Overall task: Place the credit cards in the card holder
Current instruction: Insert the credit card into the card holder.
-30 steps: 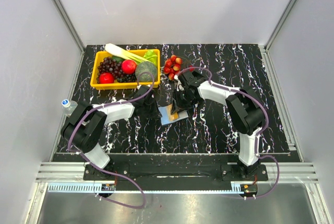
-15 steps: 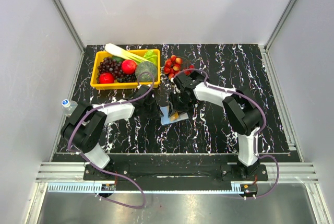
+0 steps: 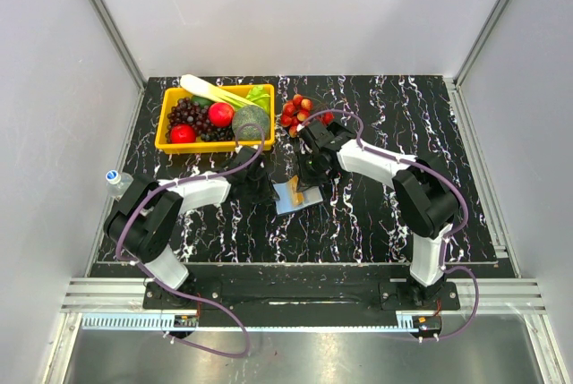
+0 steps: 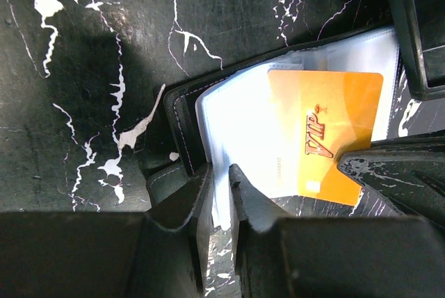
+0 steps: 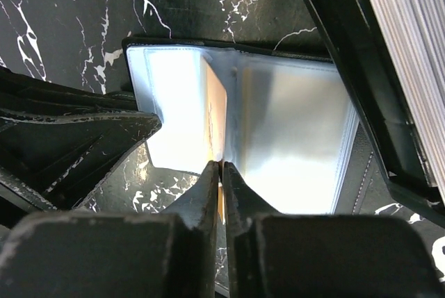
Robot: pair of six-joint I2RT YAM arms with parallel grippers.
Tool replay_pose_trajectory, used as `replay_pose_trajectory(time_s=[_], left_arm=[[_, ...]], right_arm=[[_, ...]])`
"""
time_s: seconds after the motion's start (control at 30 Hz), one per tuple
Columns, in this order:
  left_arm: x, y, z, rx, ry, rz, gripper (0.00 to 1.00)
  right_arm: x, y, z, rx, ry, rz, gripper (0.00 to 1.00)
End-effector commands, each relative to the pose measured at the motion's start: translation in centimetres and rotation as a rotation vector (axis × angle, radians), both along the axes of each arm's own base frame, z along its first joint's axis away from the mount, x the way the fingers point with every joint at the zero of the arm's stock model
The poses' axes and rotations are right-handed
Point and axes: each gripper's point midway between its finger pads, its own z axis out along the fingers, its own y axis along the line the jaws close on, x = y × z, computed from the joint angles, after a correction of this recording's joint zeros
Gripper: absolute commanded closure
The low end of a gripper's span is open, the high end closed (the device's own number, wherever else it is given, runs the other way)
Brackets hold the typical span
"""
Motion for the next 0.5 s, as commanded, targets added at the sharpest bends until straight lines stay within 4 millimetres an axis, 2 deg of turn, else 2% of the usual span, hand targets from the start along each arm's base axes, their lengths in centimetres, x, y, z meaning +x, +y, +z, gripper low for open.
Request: replay_pose_trajectory(time_s=[0.0,0.2,0.33,0.47], left_arm=[[-0.6,0.3,-0.2,0.009,0.002,0.0,0.82],[-0.8,0.4,-0.1,0.007,-0.003,-0.001,0.8],[-0.9,0.5,-0.2,0.007,-0.001,0.003,0.8],[-1.0,0.5,-0.2,0.007,0.0,0.007,0.79]], right_arm=[[0.2,-0.3,1.0,-0.004,-0.036,-0.017,0.94],[-0.9,0.2,-0.9,0.022,0.046,0.008,0.96],[-1.7,1.4,-2.2,0.11,0.123,0.024,0.96],[-1.1,0.6,-2.8,0.143,0.151,-0.015,0.96]])
